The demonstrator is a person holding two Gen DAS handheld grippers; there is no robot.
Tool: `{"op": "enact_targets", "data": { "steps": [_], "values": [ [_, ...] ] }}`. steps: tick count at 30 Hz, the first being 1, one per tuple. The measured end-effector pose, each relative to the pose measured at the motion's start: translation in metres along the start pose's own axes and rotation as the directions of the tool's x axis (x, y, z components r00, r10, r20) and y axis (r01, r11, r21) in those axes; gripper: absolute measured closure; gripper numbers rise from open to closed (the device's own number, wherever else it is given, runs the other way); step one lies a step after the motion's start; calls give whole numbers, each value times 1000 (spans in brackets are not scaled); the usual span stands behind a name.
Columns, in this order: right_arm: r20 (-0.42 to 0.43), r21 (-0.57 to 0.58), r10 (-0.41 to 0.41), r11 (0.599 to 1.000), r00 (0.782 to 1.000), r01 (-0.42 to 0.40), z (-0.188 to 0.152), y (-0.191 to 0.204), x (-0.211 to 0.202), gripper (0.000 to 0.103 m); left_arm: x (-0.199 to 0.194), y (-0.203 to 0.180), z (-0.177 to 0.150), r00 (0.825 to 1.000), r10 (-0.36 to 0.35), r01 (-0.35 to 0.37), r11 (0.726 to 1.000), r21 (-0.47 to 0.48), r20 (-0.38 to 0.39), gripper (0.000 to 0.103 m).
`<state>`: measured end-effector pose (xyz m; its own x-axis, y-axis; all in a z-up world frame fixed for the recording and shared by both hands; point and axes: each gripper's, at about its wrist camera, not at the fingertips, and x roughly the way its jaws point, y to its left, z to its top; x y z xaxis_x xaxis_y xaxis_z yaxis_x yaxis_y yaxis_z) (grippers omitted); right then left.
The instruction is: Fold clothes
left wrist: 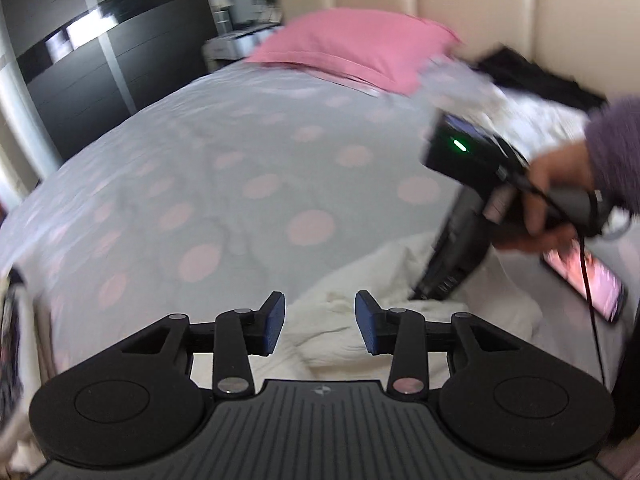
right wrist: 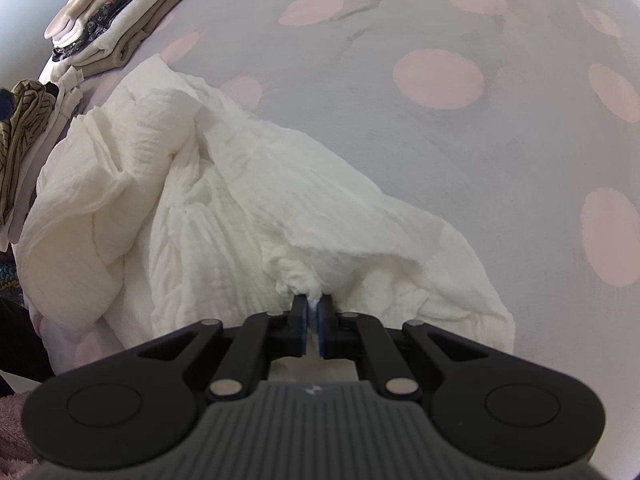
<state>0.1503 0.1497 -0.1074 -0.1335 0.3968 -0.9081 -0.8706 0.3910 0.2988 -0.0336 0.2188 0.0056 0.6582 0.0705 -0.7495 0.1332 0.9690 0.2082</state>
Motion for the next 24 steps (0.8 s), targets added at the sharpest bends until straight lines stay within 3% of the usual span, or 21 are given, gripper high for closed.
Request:
{"op": "enact_targets", "data": {
  "steps": [5,8,14,20,21,22,24],
  "values": [
    [-3,-4,-7,1000,1000,7,-2,3,0,98,30,-26,-4,996,-67,74,989,127,-57,66],
    [-8,-6,-9,1000,1000,9,-1,3,-1,98,43,-39,-9,991,-86,107,967,233,-100,66],
    [-21,-14,-13,1000,1000,13,1,5,0,98,65,-58,-21,985,-65,131,883,451,-159,66],
    [-21,-23,-10,1000,1000,10,0,5,0,98,86,-79,-30,986,-59,139,805,577,-155,66],
    [-21,-25,-10,1000,1000,9,0,6,1,98,89,-81,-31,987,-59,137,802,581,-151,67],
    [-20,-27,-10,1000,1000,9,-1,6,1,98,90,-82,-32,987,-60,135,802,582,-146,80],
    [-20,-30,-9,1000,1000,8,-1,6,0,98,91,-83,-33,988,-66,134,805,578,-137,94]
  ]
}}
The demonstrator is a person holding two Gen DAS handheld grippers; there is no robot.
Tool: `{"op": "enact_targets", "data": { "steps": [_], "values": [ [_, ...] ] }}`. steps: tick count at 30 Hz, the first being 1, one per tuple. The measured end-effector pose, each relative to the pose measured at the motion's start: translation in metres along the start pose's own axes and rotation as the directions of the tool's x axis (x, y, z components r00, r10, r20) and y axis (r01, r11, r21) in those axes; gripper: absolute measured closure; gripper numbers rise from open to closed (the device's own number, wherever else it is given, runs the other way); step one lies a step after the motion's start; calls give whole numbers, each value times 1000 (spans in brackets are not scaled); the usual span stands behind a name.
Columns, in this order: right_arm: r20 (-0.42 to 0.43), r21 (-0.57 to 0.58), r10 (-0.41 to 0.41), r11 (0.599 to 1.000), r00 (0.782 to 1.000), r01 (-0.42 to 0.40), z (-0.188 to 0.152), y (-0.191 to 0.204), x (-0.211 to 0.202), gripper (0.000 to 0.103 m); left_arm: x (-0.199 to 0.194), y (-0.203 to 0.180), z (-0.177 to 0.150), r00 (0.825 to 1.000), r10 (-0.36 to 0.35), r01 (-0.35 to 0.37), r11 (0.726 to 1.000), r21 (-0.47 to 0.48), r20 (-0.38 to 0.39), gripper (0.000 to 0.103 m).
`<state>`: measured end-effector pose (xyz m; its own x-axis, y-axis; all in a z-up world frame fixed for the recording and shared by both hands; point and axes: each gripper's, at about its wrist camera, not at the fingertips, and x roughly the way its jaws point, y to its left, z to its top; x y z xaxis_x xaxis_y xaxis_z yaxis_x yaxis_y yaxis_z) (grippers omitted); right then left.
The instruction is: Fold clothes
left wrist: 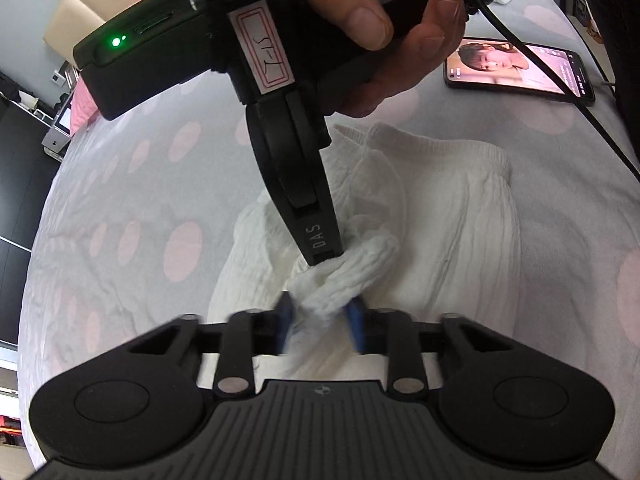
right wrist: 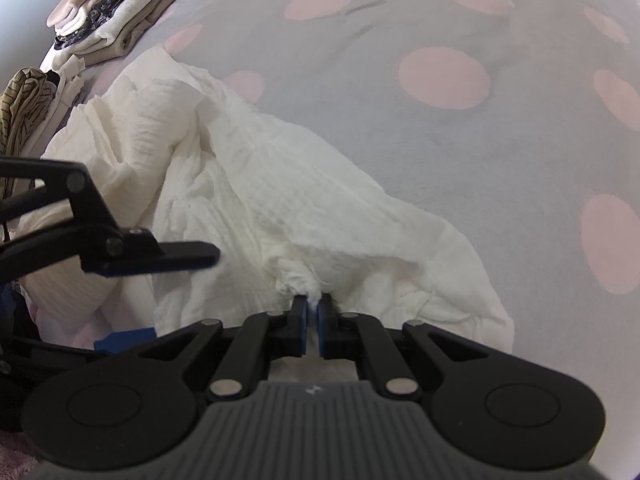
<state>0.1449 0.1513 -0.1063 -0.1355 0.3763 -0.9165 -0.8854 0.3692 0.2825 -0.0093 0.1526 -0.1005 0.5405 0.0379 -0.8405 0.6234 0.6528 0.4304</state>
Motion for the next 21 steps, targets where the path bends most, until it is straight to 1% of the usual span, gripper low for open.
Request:
{"op": "enact_targets", "data": {
  "steps": [2,5,9,10,12,15,17,18,20,21],
  "values": [
    [0,-1,3,1000,1000,-3,0,0,-2,98,-6,4,1,1000,-15,15,1000,-22,19,98],
    [13,4,14,1000,1000,-14,0,-3,-11,93,-16,17,5,999,-30,31,997,-73,18,99],
    [52,-1,11,1000,999,-11,1,-7,-31,74,-29,34,8,998,-51,54,990,-130,23,99],
    [67,-7,8,1000,998,-8,1,-8,-38,73,-31,37,12,998,-55,59,989,-137,30,99],
    [102,-33,-6,999,995,10,-1,-9,-52,73,-36,42,19,997,-59,64,988,-142,39,99],
    [168,-56,-57,996,984,68,-6,-14,-68,73,-42,46,23,997,-64,69,989,-129,43,99],
    [210,-22,-63,997,976,70,-6,-21,-72,79,-43,47,22,997,-70,74,990,-118,36,99],
    [230,-1,-61,998,971,63,-6,-26,-74,80,-43,47,22,997,-73,76,991,-112,33,99],
    [269,38,-54,998,962,45,-5,-34,-76,77,-44,46,21,997,-78,80,991,-104,28,99],
    [284,53,-46,998,958,32,-3,-37,-76,69,-44,45,21,997,-78,81,991,-103,26,99]
  ]
}}
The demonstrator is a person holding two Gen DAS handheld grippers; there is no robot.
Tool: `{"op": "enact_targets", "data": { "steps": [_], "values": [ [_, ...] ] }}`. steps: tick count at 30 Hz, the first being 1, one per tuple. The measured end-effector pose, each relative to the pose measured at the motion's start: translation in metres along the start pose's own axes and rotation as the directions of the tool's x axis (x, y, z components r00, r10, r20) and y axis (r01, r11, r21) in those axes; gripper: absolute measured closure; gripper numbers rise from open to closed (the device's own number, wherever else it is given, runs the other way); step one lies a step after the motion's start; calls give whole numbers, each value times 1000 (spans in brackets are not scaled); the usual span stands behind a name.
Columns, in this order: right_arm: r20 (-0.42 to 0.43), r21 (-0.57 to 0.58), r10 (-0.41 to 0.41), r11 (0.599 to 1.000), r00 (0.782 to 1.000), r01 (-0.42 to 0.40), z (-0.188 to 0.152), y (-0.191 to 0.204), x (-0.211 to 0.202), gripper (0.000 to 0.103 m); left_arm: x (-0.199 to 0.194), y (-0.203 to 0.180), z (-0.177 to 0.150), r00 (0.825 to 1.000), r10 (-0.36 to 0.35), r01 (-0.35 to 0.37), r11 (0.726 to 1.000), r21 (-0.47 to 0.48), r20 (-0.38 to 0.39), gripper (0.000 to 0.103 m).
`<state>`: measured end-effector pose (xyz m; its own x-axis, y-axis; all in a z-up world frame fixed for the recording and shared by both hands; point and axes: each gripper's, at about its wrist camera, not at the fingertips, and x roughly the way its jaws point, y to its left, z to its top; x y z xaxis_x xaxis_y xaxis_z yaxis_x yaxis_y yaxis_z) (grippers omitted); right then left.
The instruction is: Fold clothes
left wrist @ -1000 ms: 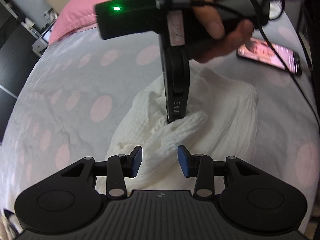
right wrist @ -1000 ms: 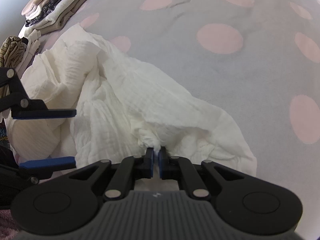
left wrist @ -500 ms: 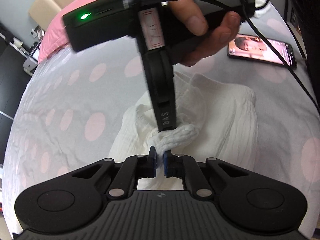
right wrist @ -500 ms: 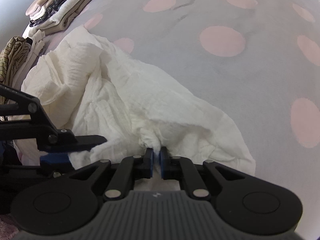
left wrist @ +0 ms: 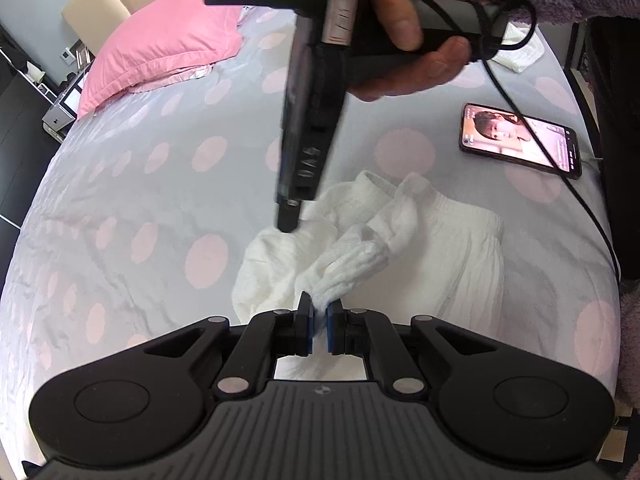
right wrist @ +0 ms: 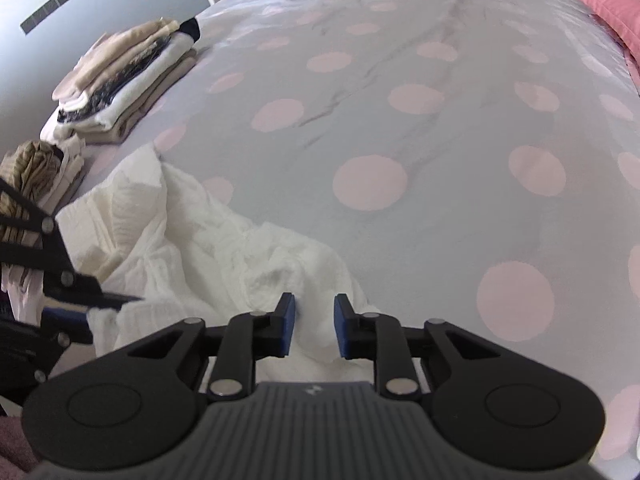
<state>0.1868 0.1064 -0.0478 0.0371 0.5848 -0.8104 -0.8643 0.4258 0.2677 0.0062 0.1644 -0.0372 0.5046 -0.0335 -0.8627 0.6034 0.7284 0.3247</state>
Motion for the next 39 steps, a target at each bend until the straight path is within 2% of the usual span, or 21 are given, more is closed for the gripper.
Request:
{"op": "enact_targets", "data": {
  "steps": [1,3,5,6,7,9,13,16,18,20,23,31,36,38,39],
  "values": [
    [10,18,8,1000,1000,-9,2,-1,3,56,-1,-1,0,1000,0,0,1000,0,-1,99],
    [15,43,21,999,1000,-22,6,-1,10,52,-3,-2,0,1000,0,0,1000,0,-3,99],
    [2,48,29,998,1000,-29,9,2,18,53,-6,0,0,1000,0,0,1000,-12,1,99],
    [-3,46,34,998,999,-34,10,3,20,59,-8,1,0,1000,0,0,1000,-20,5,99],
    [-7,44,39,998,999,-39,11,5,22,77,-10,2,0,1000,-1,1,1000,-28,10,99],
    [-17,40,50,998,999,-49,13,7,26,98,-15,6,0,1000,-4,4,999,-43,20,99],
    [-74,64,122,991,990,-117,9,3,32,100,-25,19,-1,999,-7,11,996,-89,44,99],
    [-141,42,180,984,973,-176,-5,4,39,100,-31,32,-1,998,-18,27,989,-145,68,99],
    [-189,14,192,981,963,-193,-13,9,45,100,-29,40,0,997,-20,33,985,-171,77,99],
    [-238,-6,193,980,952,-200,-22,14,53,100,-20,46,3,997,-27,42,980,-193,75,99],
    [-271,-23,166,984,948,-179,-28,18,61,101,4,52,8,998,-34,45,978,-206,54,99],
    [-275,-19,130,990,953,-140,-32,10,54,100,72,78,13,994,-107,103,932,-346,8,99],
    [-198,10,34,999,980,-32,-36,-11,17,95,88,80,12,993,-116,102,923,-370,-16,99],
    [-160,40,3,999,987,3,-38,-20,3,87,92,78,13,994,-108,88,925,-369,-34,99],
    [-144,44,-9,999,990,15,-39,-21,-3,79,94,77,14,994,-103,79,926,-370,-46,98]
  ]
}}
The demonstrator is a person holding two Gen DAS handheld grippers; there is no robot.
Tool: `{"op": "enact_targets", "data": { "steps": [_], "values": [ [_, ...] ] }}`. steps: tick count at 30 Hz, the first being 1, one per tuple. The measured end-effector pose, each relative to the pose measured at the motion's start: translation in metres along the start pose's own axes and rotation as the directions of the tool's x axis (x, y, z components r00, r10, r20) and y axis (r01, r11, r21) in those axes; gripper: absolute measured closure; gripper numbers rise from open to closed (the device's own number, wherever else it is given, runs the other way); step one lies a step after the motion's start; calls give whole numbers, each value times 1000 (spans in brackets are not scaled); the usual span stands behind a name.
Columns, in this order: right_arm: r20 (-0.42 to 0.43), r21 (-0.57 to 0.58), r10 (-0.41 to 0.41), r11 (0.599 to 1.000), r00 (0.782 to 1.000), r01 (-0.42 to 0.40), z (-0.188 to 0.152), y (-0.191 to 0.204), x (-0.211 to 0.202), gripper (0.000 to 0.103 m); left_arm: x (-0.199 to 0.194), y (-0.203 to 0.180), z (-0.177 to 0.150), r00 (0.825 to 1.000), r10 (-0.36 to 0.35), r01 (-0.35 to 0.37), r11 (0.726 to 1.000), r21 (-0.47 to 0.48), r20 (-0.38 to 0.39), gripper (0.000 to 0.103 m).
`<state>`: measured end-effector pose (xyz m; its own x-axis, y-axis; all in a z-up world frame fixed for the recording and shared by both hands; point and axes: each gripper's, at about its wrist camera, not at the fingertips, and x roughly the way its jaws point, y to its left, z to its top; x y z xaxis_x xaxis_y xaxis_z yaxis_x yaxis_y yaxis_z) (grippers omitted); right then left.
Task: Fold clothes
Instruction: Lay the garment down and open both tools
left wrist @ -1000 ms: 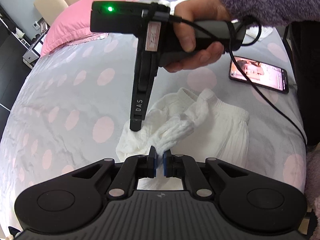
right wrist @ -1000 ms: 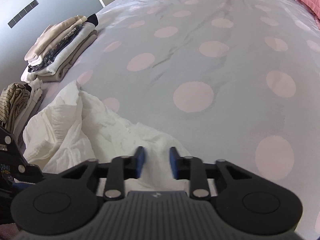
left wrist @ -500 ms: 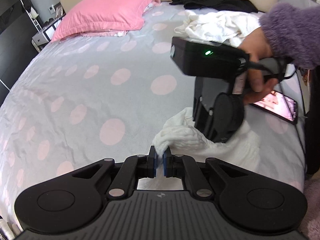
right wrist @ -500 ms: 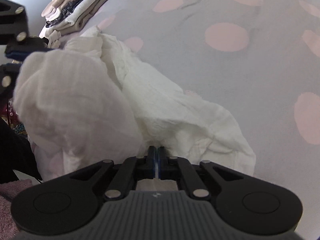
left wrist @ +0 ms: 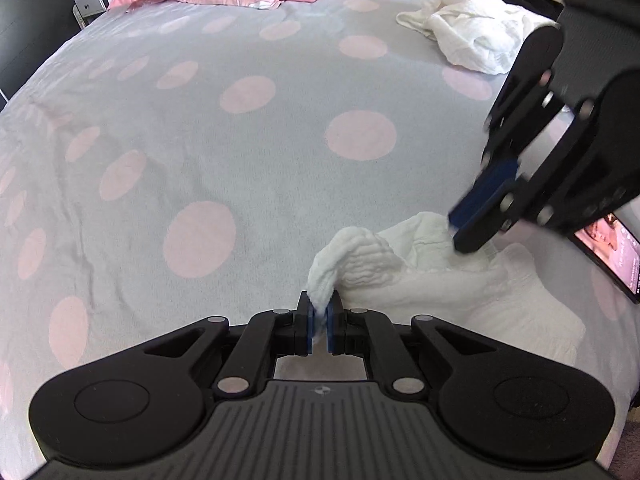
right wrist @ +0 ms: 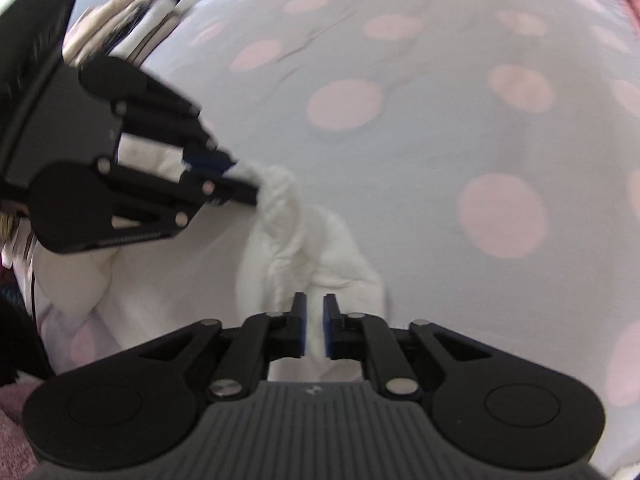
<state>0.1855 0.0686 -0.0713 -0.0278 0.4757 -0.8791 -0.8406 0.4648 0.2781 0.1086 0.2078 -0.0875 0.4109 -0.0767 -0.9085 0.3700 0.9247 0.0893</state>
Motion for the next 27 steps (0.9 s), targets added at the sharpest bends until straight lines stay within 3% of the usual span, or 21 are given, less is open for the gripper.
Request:
{"op": "enact_targets", "data": {
  "steps": [1,3,8,9,10,11,16,20,23,27],
  "values": [
    [11,3,-3,1000,1000,3,-2,0,-4,68,3,-2,2,1000,13,-13,1000,-2,-11,98],
    [19,-7,-2,1000,1000,2,-5,4,-7,60,7,-4,4,999,36,-36,999,-10,-30,98],
    [-58,-131,-53,990,997,45,-17,23,12,53,2,-5,3,997,65,-66,997,-49,-36,98],
    [-76,-156,-76,986,994,63,-18,26,18,58,1,-4,3,997,66,-68,996,-62,-34,98],
    [-85,-170,-89,983,992,74,-20,28,21,81,-1,-4,2,997,68,-70,995,-73,-32,98],
    [-82,-169,-85,983,993,70,-22,28,20,89,-3,-4,2,997,70,-72,994,-83,-29,98],
    [19,-131,-53,990,998,55,-18,25,-9,91,-12,2,4,997,79,-78,986,-147,2,98],
    [78,-24,-139,990,987,141,-8,7,-10,91,-5,12,13,997,74,-75,978,-195,-14,98],
    [25,11,-191,982,981,191,-5,1,13,91,10,11,14,995,65,-78,978,-195,-70,98],
    [-64,-46,-231,972,971,228,-10,3,39,91,16,15,12,996,64,-78,971,-228,-67,97]
  ]
}}
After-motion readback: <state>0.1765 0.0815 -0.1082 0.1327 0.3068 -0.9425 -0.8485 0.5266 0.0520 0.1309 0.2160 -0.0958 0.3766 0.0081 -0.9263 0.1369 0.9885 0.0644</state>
